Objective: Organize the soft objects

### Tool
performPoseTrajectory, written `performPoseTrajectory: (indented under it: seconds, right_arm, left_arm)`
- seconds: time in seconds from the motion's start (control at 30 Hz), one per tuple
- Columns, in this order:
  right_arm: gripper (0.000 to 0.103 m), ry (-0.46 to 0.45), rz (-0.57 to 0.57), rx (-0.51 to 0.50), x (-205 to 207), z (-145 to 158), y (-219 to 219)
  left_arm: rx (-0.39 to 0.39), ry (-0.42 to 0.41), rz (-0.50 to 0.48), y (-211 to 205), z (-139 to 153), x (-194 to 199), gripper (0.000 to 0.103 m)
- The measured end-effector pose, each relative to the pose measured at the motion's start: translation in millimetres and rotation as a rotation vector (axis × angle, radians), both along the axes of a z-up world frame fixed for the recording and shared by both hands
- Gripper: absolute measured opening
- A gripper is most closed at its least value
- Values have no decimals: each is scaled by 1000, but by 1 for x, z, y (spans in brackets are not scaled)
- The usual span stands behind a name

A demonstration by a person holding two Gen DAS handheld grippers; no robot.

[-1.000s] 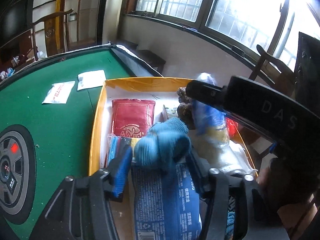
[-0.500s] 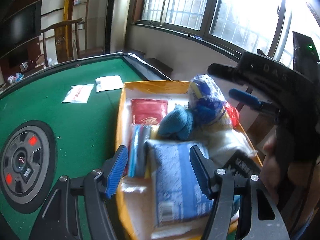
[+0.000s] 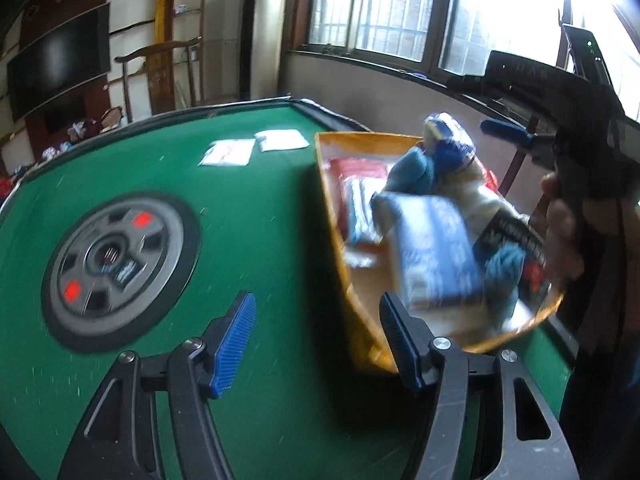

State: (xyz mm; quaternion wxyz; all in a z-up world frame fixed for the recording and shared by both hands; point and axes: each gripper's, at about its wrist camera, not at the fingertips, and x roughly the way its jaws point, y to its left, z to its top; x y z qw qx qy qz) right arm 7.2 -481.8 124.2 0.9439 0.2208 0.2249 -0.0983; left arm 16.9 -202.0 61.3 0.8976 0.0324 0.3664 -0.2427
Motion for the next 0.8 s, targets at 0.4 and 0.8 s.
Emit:
performPoseTrajectory:
  seconds: [0.4,0.8]
  right_arm:
    - [69,-1,-115,-134,-116,-25,75]
    - [69,114,-158,-148,-144,-61,87]
  left_arm:
    - [9,-121,35,11,-10,-27,65]
    - [50,-156,50,6,-14,-43,65]
